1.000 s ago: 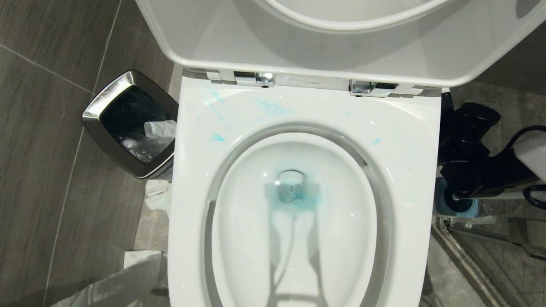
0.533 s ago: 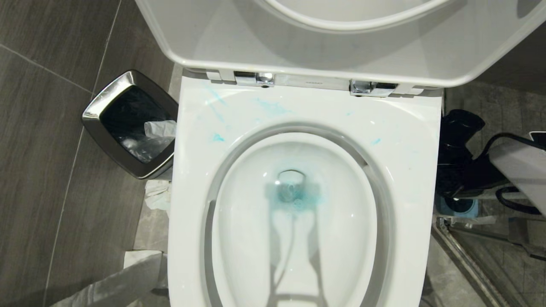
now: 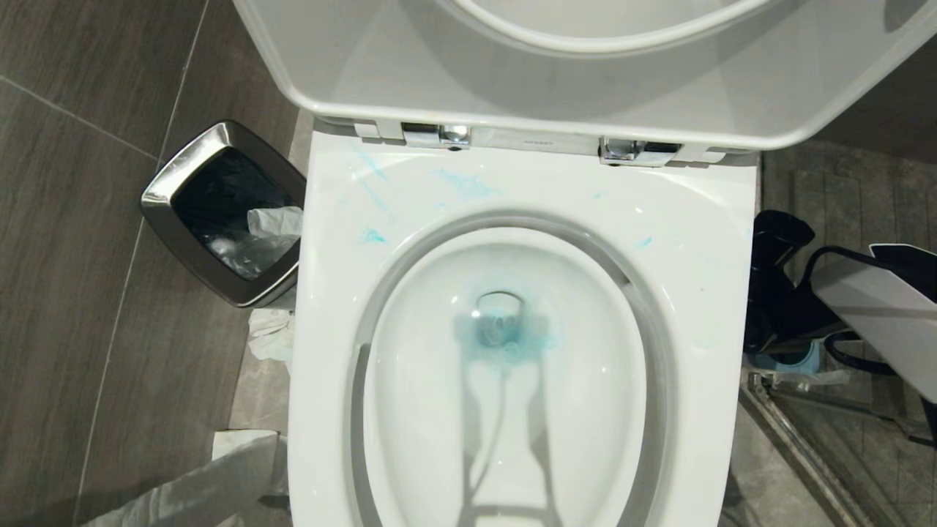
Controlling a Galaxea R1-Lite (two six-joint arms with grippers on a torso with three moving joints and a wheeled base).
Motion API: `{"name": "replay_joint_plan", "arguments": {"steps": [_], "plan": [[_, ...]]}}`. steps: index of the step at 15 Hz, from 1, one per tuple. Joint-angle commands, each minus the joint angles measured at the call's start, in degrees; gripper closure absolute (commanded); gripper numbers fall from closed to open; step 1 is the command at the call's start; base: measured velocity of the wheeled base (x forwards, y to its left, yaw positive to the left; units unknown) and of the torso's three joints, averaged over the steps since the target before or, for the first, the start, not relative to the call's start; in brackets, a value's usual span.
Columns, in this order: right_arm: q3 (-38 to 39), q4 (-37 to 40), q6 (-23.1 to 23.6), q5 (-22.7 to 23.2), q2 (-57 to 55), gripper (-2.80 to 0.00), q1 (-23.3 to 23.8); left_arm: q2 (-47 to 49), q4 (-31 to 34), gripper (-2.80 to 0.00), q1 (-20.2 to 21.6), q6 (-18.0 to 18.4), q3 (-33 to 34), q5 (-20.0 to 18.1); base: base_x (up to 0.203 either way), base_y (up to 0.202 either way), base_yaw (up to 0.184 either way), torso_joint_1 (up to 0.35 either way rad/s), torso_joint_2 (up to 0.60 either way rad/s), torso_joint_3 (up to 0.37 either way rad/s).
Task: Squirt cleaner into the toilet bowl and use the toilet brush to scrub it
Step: Place the cleaning agent on the floor
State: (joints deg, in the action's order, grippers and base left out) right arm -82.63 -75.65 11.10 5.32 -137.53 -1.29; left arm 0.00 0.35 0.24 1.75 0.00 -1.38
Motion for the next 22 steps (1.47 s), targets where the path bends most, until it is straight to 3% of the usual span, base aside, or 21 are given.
{"name": "replay_joint_plan", "arguments": {"steps": [1, 21, 22], "plan": [[0.1, -0.11, 0.07, 0.05, -0.54, 0.0, -0.03, 0.09, 0.01, 0.0, 0.02, 0.01, 0.09, -0.03, 0.0, 0.0, 0.0, 0.0, 0.0, 0.0], [0.45, -2.83, 0.15, 0.12, -1.86, 0.0, 0.15, 0.09, 0.01, 0.0, 0.02, 0.01, 0.09, -0.03, 0.0, 0.0, 0.0, 0.0, 0.0, 0.0], [0.36, -2.83, 0.15, 0.12, -1.82, -2.8, 0.15, 0.09, 0.01, 0.0, 0.02, 0.01, 0.09, -0.03, 0.0, 0.0, 0.0, 0.0, 0.0, 0.0]]}}
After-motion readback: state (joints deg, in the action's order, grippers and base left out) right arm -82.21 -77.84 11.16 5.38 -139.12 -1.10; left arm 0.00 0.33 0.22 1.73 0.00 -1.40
